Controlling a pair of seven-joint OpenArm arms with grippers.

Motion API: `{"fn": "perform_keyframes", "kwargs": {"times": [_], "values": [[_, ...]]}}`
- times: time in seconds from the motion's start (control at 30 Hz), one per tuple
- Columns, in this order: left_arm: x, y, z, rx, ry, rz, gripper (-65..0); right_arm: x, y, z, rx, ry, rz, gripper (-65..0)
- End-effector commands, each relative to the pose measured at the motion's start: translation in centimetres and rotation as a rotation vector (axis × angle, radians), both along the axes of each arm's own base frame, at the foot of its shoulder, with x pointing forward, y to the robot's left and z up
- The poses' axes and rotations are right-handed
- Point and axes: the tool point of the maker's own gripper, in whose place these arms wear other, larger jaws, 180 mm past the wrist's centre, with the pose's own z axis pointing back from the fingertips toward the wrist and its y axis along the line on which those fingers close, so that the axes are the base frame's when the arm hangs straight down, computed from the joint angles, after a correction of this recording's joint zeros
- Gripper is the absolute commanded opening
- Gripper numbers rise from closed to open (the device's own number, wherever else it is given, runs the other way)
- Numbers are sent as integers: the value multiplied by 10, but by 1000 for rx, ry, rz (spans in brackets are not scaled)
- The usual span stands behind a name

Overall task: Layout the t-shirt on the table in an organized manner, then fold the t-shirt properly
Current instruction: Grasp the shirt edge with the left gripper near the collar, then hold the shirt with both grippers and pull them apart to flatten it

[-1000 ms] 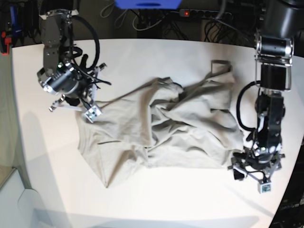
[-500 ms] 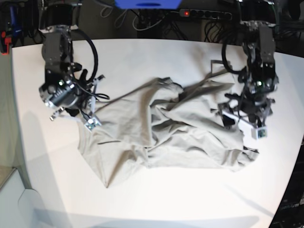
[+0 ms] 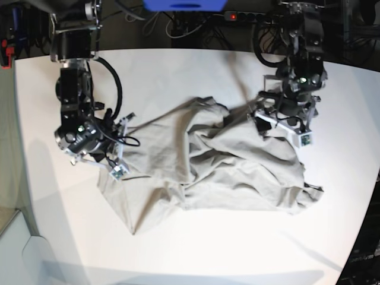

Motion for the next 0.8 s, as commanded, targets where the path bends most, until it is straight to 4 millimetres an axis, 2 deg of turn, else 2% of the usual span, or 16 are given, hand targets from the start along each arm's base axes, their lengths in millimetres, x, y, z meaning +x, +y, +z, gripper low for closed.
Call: {"fn": "perform_keyframes", "kwargs": {"times": [0.0,0.1,0.23,0.33,0.43,0.67,0.77], "values": [[5,-11,6,-11,-27,-25,-174,8,4,6,13,-24,26,-535],[1,-28,-10,-13,17,-73,-174,9,7,-5,42,-15,29,-535],[-6,-32,-29,-17,72,-81,-174,7,1,-16,53,-4,25,-534],[-9,-26,-33,-5,86,-77,-174,6,-10,-23,44,7,14,-534],[-11,-8,-35,45,97,-82,-174,8,-18,-29,48,14,6,-535],[-19,17,-38,115,121,-94,-174,3,-71,-39,34,50,-121,-535],[-21,22,-38,129,129,-98,-174,2,-84,-37,13,47,-131,-535]]}}
